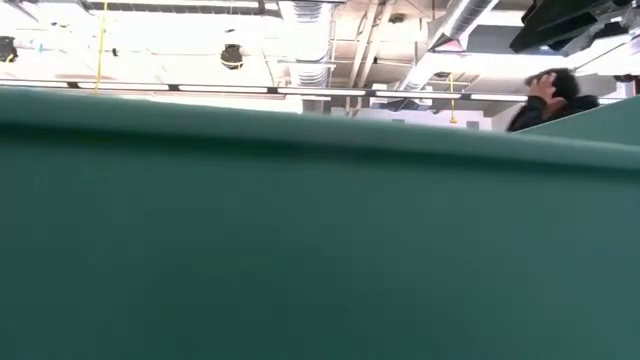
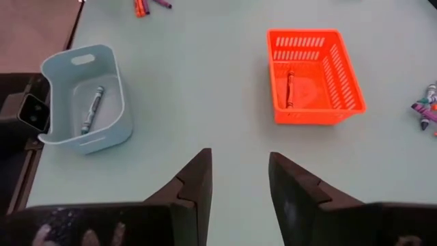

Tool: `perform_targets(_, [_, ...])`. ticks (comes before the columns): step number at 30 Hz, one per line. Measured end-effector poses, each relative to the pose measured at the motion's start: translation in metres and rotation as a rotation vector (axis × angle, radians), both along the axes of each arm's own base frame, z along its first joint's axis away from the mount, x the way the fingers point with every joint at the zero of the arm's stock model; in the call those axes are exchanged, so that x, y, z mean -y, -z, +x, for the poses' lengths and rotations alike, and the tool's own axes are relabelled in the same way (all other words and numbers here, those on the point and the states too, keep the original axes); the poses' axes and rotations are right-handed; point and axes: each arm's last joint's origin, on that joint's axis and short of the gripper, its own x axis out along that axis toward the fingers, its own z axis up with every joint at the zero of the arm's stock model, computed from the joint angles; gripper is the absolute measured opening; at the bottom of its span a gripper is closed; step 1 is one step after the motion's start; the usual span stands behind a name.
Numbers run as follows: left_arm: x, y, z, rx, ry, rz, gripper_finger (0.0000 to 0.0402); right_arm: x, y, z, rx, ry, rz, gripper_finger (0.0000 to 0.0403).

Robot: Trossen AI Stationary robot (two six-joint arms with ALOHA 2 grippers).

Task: Sort crayons
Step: Put the orange crayon into the orange bin

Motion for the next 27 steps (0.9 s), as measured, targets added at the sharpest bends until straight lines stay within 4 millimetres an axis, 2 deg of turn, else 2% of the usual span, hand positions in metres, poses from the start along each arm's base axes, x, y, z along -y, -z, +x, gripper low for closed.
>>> perform_targets(4, [0.002, 0.008, 0.000, -0.001, -0.007, 0.030, 0.0129, -0.001, -0.001, 0.001, 0.015, -0.009, -0.002, 0.0136])
perform_targets(12, [0.001, 0.008, 0.001, 0.015, -0.014, 0.054, 0.0127, -0.001, -0.001, 0.001, 0.014, -0.016, -0.011, 0.0136])
perform_targets(22, [0.004, 0.012, 0.002, 0.005, -0.012, 0.026, 0.0077, -0.001, -0.001, 0.001, 0.010, -0.016, -0.014, 0.0137])
perform_targets(27, [0.005, 0.018, 0.003, -0.039, -0.007, 0.024, 0.0071, -0.001, -0.001, 0.001, 0.010, -0.015, -0.012, 0.0137])
